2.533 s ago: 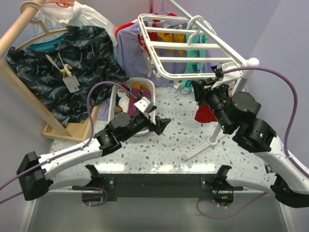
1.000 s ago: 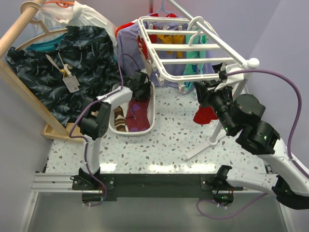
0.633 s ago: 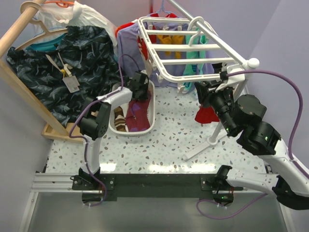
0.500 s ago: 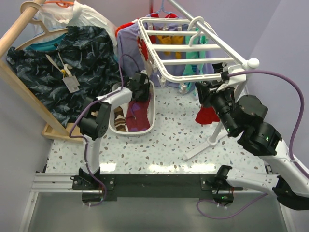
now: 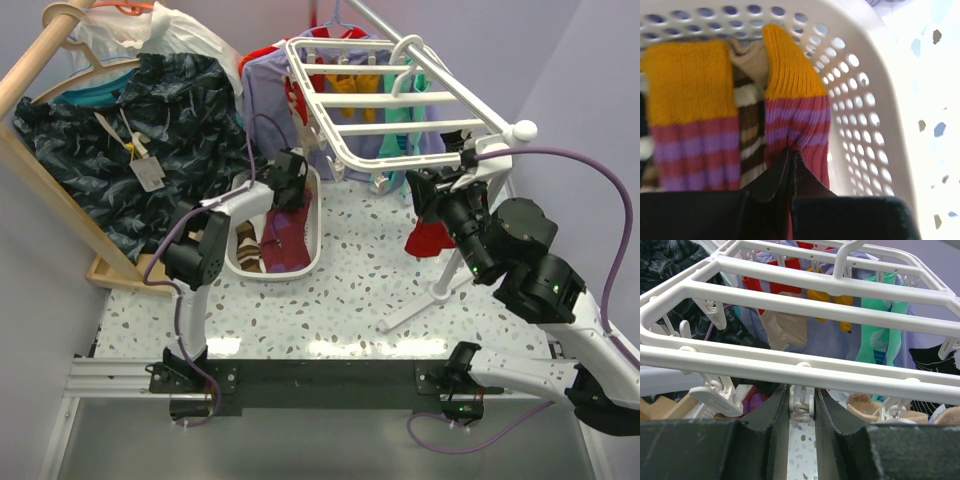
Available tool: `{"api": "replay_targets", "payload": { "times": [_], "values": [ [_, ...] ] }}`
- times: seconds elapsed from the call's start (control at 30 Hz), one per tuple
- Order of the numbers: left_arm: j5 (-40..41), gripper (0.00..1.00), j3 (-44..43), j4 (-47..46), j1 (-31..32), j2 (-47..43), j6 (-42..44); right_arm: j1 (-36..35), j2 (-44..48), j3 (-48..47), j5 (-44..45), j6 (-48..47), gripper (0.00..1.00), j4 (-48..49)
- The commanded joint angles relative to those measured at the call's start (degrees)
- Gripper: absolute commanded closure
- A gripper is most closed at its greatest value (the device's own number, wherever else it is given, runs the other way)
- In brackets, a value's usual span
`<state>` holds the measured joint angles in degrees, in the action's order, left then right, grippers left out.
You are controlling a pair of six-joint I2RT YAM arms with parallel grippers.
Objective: Clip the socks to the hanger
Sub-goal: Pick up the sock from the bin.
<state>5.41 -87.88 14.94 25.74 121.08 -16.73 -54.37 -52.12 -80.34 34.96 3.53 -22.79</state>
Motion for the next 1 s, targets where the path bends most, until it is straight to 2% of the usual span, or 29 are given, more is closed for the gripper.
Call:
{"api": "replay_targets", "payload": {
  "times": [0.0, 0.17, 0.3, 0.4, 0.53, 0.63, 0.67, 0.77, 0.87, 0.97],
  "values": [
    [2.23, 1.00, 1.65, 0.44, -0.25, -11.62, 1.44, -0.21, 0.26, 0.00, -0.33, 0.16, 0.93, 0.55],
    [5.04, 1.00, 7.18, 3.78, -0.34, -22.27, 1.26, -0.12, 0.70, -0.17, -0.33, 0.07, 0.93, 0.64],
    [6.89, 1.00, 18.31, 5.01, -0.42, -31.05, -0.49, -0.21, 0.97, -0.17, -0.24, -0.01, 0.93, 0.20],
    [6.02, 0.99, 27.80, 3.35, -0.86, -34.84, -2.86, -0.30, 1.14, 0.35, -0.33, 0.16, 0.93, 0.20],
    [4.44, 0.92, 35.66, 3.60, -1.48, -36.52, -5.50, -0.21, 1.14, 1.14, -0.77, 0.60, 0.92, 0.46],
    [3.38, 0.75, 37.78, 4.83, -1.48, -38.54, -6.12, -0.21, 1.05, 1.32, -1.12, 0.78, 0.92, 0.46],
    [3.47, 0.66, 37.60, 5.62, -1.48, -40.29, -6.03, -0.21, 0.97, 1.41, -1.21, 0.86, 0.92, 0.55],
    [4.87, 0.51, 35.68, 7.55, -1.48, -43.28, -5.24, -0.12, 1.05, 1.15, -1.47, 0.69, 0.92, 0.64],
    [4.61, 0.44, 31.56, 9.22, -1.48, -43.39, -4.36, -0.21, 1.23, 0.88, -1.56, 0.51, 0.92, 0.64],
    [4.87, 0.44, 27.95, 9.58, -1.48, -40.76, -3.49, -0.21, 1.14, 0.97, -1.82, 0.34, 0.92, 0.72]
  ]
}}
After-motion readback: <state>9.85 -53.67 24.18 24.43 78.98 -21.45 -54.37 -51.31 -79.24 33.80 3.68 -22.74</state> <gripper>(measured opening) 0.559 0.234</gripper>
